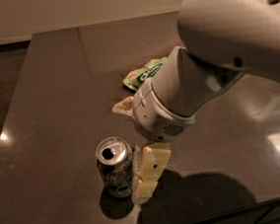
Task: Pick 7up can
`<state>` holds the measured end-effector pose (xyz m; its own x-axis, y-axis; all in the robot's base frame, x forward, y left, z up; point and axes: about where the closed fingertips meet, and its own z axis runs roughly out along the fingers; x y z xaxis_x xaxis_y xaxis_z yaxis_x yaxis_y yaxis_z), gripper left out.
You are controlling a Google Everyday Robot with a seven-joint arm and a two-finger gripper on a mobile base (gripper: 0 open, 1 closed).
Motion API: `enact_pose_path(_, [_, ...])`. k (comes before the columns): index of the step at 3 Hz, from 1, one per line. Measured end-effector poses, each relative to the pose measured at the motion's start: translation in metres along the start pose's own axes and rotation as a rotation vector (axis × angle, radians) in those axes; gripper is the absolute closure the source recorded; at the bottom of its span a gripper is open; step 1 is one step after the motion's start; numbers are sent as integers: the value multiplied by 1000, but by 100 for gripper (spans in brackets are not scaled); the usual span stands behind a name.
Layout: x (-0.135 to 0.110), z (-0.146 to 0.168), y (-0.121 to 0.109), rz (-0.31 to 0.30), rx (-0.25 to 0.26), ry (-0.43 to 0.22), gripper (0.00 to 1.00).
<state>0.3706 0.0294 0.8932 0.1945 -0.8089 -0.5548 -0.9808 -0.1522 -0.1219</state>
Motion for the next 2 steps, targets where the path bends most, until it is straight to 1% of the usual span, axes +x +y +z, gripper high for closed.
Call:
enact_pose_path(1, [-15, 10, 7, -32, -17, -21, 0])
enact_pose_path(2, [-25, 13, 11, -51, -33, -39, 14])
